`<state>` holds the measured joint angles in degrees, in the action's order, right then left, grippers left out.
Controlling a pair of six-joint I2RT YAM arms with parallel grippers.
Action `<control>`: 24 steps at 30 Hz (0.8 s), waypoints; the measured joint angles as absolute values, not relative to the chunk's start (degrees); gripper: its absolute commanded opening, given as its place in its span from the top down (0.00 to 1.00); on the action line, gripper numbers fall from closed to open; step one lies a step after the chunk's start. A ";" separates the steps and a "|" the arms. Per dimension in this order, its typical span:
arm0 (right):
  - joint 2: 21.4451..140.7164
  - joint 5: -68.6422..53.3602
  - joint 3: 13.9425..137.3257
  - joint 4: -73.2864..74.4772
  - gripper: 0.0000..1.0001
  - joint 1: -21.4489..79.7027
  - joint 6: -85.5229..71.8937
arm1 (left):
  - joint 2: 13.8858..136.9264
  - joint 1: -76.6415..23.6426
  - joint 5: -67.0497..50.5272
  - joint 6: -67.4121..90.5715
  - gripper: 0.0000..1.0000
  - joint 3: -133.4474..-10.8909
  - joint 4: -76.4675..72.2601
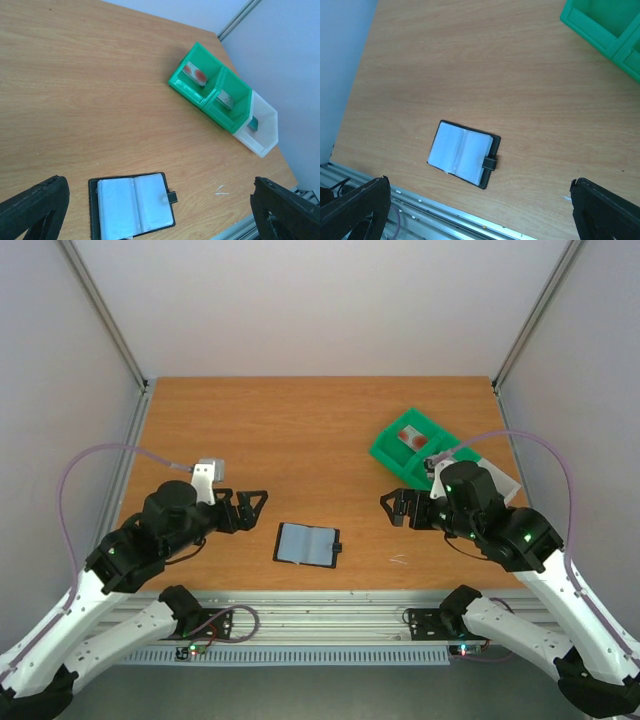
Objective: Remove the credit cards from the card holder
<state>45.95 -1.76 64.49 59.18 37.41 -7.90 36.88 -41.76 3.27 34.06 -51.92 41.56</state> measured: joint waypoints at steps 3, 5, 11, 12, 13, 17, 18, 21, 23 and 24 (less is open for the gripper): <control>45.23 -2.04 64.49 59.72 0.02 37.41 -7.92 | 35.31 -41.76 3.27 34.09 0.01 -51.86 41.56; 44.86 -2.28 64.49 59.72 0.02 37.41 -7.94 | 34.17 -41.76 3.25 34.09 0.01 -51.57 41.34; 43.59 -2.68 64.14 59.70 0.02 37.43 -8.25 | 30.59 -41.76 3.22 34.11 0.01 -49.32 40.95; 43.40 -2.74 63.99 59.70 0.01 37.43 -8.34 | 30.35 -41.76 3.22 34.13 0.01 -49.06 40.93; 43.18 -2.90 63.75 59.64 0.02 37.43 -8.51 | 30.04 -41.76 3.22 34.17 0.01 -48.66 40.91; 43.00 -3.73 63.09 59.57 0.02 37.45 -9.10 | 29.06 -41.76 3.22 34.28 0.01 -47.77 40.93; 43.00 -3.92 62.98 59.55 0.01 37.45 -9.19 | 28.88 -41.76 3.20 34.28 0.01 -47.75 40.93; 43.00 -4.51 62.63 59.46 0.02 37.45 -9.61 | 28.53 -41.76 3.20 34.30 0.01 -47.75 40.93; 43.00 -4.78 62.35 59.20 0.02 37.45 -9.87 | 28.47 -41.76 3.20 34.30 0.01 -47.75 40.93; 43.00 -4.86 62.19 59.09 0.02 37.45 -10.04 | 28.47 -41.76 3.20 34.30 0.01 -47.75 40.93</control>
<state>43.00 -4.86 62.19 59.09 37.45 -10.04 28.47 -41.76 3.20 34.30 -47.75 40.93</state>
